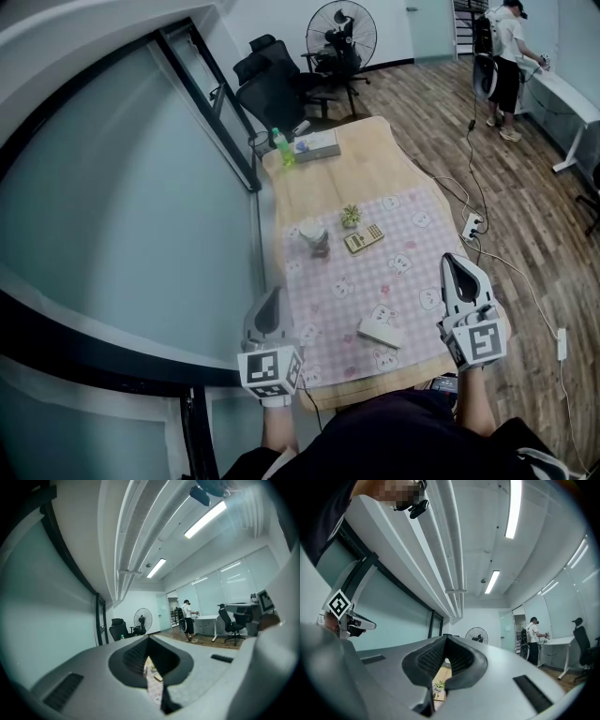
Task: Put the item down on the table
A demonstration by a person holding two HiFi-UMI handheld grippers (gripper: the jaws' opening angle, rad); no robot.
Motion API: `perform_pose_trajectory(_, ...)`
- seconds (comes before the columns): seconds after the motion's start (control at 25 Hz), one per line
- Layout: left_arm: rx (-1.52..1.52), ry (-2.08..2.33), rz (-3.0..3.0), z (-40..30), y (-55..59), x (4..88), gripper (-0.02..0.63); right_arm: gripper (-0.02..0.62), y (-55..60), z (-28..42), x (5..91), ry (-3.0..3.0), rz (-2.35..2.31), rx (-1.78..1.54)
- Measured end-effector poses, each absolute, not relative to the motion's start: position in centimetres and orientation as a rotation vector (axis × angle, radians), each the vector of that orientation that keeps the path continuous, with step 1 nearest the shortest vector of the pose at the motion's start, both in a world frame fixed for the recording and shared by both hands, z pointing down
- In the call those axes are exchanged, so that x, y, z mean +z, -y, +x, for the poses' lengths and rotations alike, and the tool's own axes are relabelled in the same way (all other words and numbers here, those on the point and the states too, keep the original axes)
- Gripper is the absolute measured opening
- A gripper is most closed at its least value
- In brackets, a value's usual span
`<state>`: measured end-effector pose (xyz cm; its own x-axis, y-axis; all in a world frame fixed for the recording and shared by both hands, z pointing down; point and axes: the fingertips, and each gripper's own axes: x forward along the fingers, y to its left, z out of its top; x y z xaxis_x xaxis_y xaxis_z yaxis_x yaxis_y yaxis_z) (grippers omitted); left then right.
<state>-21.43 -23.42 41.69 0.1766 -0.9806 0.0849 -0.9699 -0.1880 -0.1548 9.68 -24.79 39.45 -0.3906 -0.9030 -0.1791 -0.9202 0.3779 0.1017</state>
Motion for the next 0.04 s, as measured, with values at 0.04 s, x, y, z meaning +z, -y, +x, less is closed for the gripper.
perform_pose_trajectory(0.04,-0.251,-1.959,-2.359,-21.50,23.37,41.64,0.000,0.014,24.75,9.63,39.53,-2.530,-1.678,0.281)
